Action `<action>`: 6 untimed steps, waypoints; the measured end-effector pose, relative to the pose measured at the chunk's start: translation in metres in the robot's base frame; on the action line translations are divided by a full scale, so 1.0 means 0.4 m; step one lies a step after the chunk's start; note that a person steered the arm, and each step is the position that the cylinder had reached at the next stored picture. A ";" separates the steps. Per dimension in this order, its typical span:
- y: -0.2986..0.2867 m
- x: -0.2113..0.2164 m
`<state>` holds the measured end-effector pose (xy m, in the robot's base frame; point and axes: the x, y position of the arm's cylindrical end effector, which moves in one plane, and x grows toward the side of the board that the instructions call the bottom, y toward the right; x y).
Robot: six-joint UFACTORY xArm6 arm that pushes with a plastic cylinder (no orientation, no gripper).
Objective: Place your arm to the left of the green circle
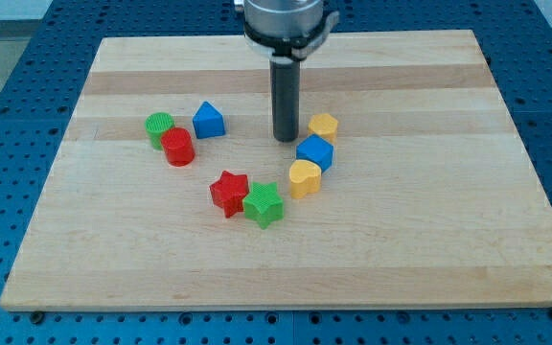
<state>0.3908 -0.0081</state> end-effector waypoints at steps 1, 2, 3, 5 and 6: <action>-0.045 -0.110; -0.124 -0.200; -0.239 -0.205; -0.468 -0.115; -0.555 -0.088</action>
